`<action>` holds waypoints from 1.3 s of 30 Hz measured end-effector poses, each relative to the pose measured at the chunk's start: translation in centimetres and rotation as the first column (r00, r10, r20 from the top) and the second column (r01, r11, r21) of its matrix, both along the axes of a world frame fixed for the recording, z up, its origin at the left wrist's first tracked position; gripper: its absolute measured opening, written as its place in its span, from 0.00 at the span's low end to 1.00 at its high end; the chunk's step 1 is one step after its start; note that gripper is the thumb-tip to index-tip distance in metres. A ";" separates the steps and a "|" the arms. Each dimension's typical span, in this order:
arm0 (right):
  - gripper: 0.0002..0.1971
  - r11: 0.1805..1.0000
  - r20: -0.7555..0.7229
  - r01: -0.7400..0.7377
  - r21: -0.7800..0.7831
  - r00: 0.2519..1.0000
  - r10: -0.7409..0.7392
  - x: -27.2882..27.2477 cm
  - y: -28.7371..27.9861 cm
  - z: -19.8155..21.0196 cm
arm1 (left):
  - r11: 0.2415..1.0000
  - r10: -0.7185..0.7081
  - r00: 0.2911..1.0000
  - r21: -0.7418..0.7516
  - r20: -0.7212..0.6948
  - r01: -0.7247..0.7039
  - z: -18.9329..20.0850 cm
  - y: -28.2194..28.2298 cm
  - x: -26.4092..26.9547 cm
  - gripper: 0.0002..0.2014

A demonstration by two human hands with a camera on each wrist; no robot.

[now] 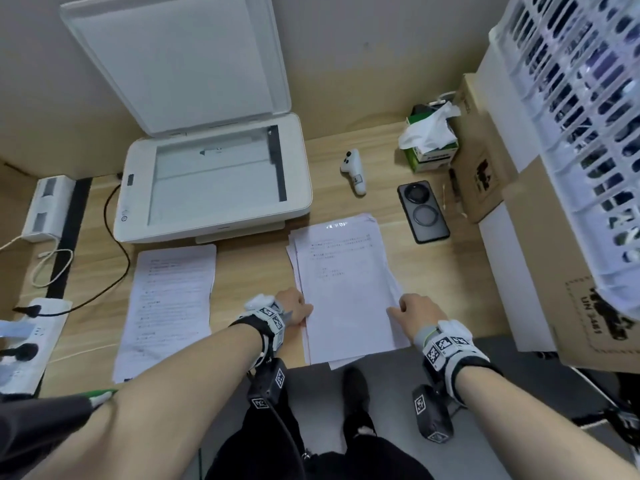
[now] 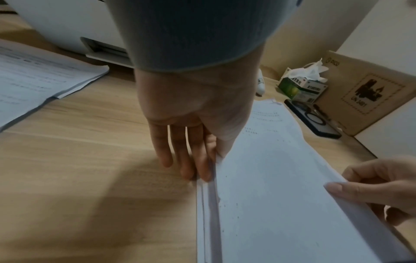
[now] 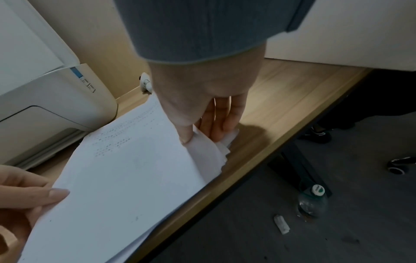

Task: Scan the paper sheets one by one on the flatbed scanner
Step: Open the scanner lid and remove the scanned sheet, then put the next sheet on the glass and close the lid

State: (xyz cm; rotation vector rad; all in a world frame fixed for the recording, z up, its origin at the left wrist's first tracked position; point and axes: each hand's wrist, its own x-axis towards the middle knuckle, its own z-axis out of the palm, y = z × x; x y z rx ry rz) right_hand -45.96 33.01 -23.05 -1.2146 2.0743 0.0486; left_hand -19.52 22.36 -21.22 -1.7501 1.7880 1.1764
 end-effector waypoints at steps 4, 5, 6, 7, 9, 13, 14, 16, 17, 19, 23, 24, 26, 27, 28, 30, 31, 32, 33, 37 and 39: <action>0.13 0.998 -0.035 0.048 -0.028 0.998 -0.049 0.5 0.0 0.2 | 1.000 -0.006 1.000 -0.001 0.021 0.006 -0.5 -0.3 -0.1 0.15; 0.13 0.997 -0.046 0.063 -0.035 0.997 -0.065 0.7 0.0 0.3 | 1.000 -0.006 0.999 -0.001 0.039 0.006 -0.5 -0.2 0.0 0.15; 0.12 0.996 -0.057 0.076 -0.043 0.995 -0.078 0.8 -0.1 0.3 | 1.000 -0.020 0.998 -0.008 0.056 0.021 -0.5 -0.2 0.0 0.15; 0.11 0.995 -0.063 0.085 -0.044 0.994 -0.088 0.9 -0.2 0.4 | 0.999 -0.033 0.997 -0.008 0.065 0.033 -0.6 -0.2 0.1 0.15; 0.10 0.994 -0.059 0.099 -0.048 0.993 -0.102 1.3 -0.5 0.7 | 1.000 -0.025 0.998 -0.003 0.055 0.025 -1.0 -0.5 0.8 0.16; 0.10 0.992 -0.013 0.108 -0.065 0.994 -0.109 2.4 -1.3 1.2 | 1.000 -0.004 1.000 -0.019 -0.001 0.004 -0.7 -1.3 2.3 0.16; 0.11 0.993 -0.006 0.091 -0.073 0.996 -0.091 3.1 -1.8 1.3 | 0.999 0.014 1.000 -0.032 -0.010 -0.014 -0.3 -1.7 3.0 0.15; 0.13 0.995 0.000 0.053 -0.087 0.999 -0.053 4.9 -3.2 1.6 | 0.997 0.050 0.998 -0.063 -0.024 -0.052 0.3 -2.6 5.0 0.12; 0.14 0.995 0.003 -0.001 -0.098 1.000 0.001 6.9 -4.9 1.9 | 0.991 0.098 0.995 -0.085 -0.033 -0.101 0.7 -3.3 7.5 0.12; 0.14 0.992 0.006 -0.089 -0.093 0.996 0.090 9.8 -7.0 2.0 | 0.980 0.149 0.988 -0.128 -0.028 -0.151 0.9 -4.0 11.0 0.12; 0.13 0.974 -0.016 -0.208 -0.090 0.978 0.207 13.9 -9.5 1.5 | 0.968 0.195 0.981 -0.159 -0.013 -0.195 1.9 -4.4 15.9 0.13; 0.14 0.964 -0.012 -0.248 -0.098 0.969 0.248 16.0 -10.3 1.4 | 0.963 0.223 0.975 -0.155 -0.009 -0.221 1.9 -4.6 18.1 0.14; 0.14 0.948 -0.013 -0.296 -0.115 0.955 0.296 19.6 -11.9 1.7 | 0.951 0.263 0.965 -0.169 -0.005 -0.260 1.5 -4.8 22.0 0.13; 0.14 0.941 -0.004 -0.315 -0.122 0.948 0.317 21.6 -12.8 1.6 | 0.937 0.299 0.954 -0.187 -0.005 -0.295 1.5 -4.9 24.2 0.10; 0.13 0.932 0.002 -0.341 -0.124 0.939 0.344 24.1 -13.6 1.2 | 0.922 0.331 0.944 -0.212 -0.008 -0.325 1.3 -5.1 27.0 0.08; 0.14 0.930 0.029 -0.352 -0.103 0.934 0.357 26.4 -14.2 0.8 | 0.905 0.338 0.941 -0.261 -0.036 -0.335 1.5 -5.2 29.7 0.06; 0.14 0.930 0.050 -0.352 -0.109 0.932 0.358 28.0 -14.6 0.3 | 0.898 0.347 0.936 -0.270 -0.052 -0.348 1.3 -5.4 31.5 0.08; 0.15 0.931 0.065 -0.348 -0.113 0.932 0.357 29.5 -15.1 -0.1 | 0.890 0.350 0.934 -0.286 -0.071 -0.355 1.0 -5.6 33.0 0.12; 0.16 0.931 0.078 -0.346 -0.116 0.931 0.355 31.1 -15.6 -0.5 | 0.885 0.353 0.932 -0.292 -0.087 -0.363 0.7 -5.7 34.5 0.17; 0.23 0.932 0.088 -0.343 -0.121 0.931 0.354 36.1 -17.3 -1.7 | 0.904 0.290 0.948 -0.288 -0.132 -0.316 -1.3 -5.5 38.0 0.21; 0.22 0.929 0.056 -0.345 -0.133 0.933 0.354 36.9 -17.9 -1.8 | 0.908 0.258 0.957 -0.305 -0.133 -0.288 -1.9 -5.0 38.1 0.21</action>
